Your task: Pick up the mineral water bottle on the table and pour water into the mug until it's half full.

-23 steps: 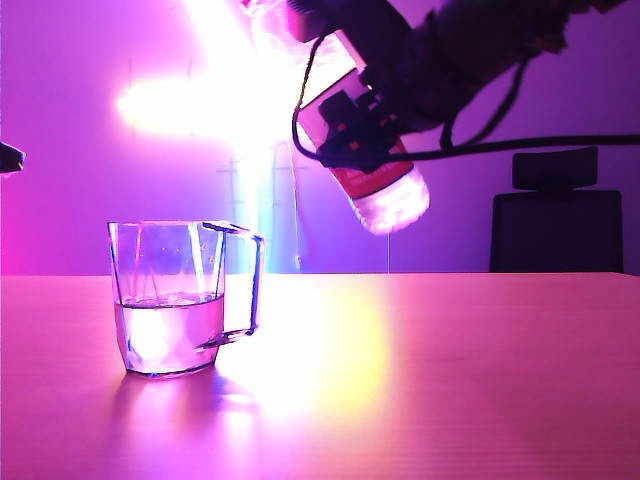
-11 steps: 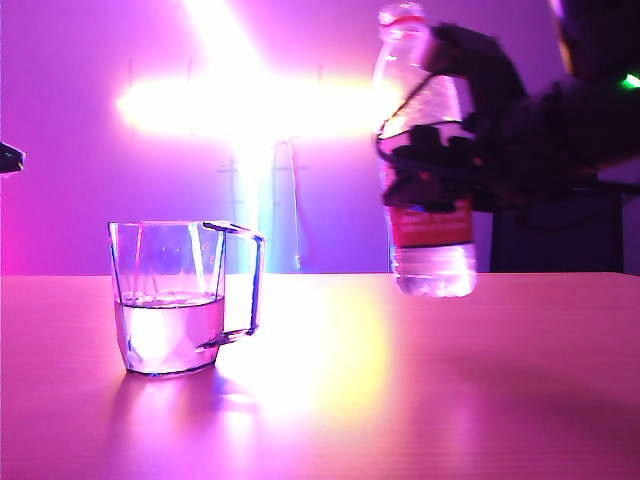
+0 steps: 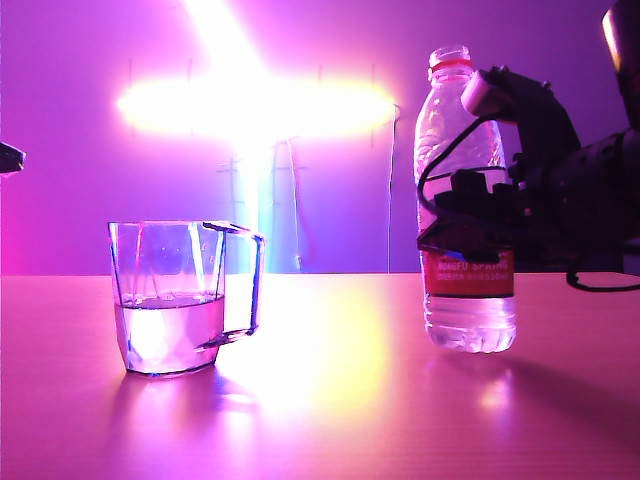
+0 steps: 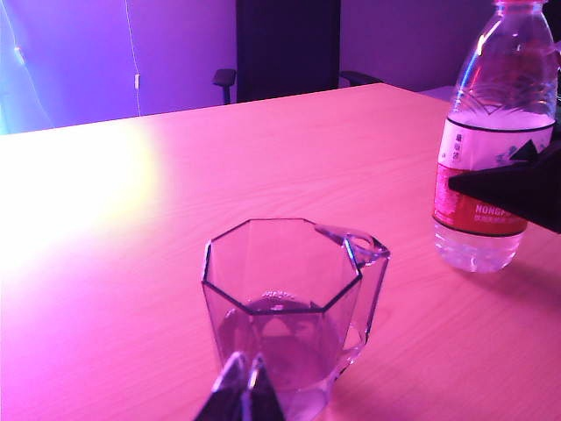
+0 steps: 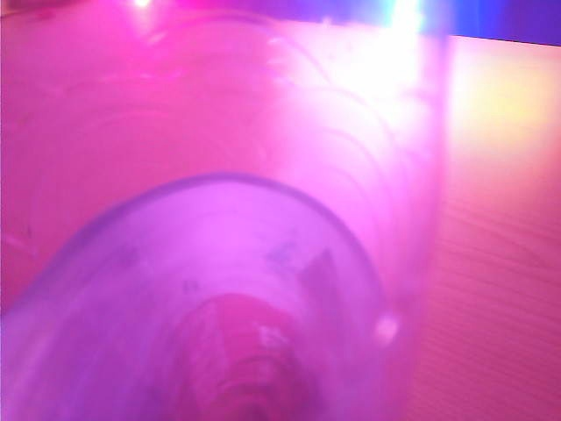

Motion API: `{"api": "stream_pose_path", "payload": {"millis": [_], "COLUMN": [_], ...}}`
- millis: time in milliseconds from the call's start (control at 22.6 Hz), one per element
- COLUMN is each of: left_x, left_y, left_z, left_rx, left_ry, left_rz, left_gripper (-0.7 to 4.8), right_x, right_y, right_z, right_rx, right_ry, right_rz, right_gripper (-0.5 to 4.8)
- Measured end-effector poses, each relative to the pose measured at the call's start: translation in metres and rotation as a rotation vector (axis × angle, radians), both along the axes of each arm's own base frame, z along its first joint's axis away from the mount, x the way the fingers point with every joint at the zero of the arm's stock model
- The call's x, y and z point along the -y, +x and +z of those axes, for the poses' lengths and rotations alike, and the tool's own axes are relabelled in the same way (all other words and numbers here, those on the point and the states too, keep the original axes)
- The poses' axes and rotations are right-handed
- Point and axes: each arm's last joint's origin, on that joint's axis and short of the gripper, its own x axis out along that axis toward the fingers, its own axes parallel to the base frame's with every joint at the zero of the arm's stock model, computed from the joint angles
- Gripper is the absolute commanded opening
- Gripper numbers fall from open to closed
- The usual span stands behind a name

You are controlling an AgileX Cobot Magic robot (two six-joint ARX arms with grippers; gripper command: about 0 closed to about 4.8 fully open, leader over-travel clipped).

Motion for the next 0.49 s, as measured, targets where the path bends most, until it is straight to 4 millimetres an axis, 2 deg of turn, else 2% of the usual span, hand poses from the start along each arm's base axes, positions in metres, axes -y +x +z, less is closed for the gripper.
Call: {"api": "stream_pose_path", "payload": {"millis": [486], "left_x": [0.0], "left_y": [0.0], "left_z": [0.0], "left_rx": [0.0], "left_ry": [0.0], "left_rz": [0.0], "left_gripper": [-0.02], "right_x": [-0.0028], "right_y": [0.0042], "right_z": [-0.009], "right_rx": [0.011], "right_ry": [0.026], "right_rz": [0.016], "right_gripper": [2.15]}}
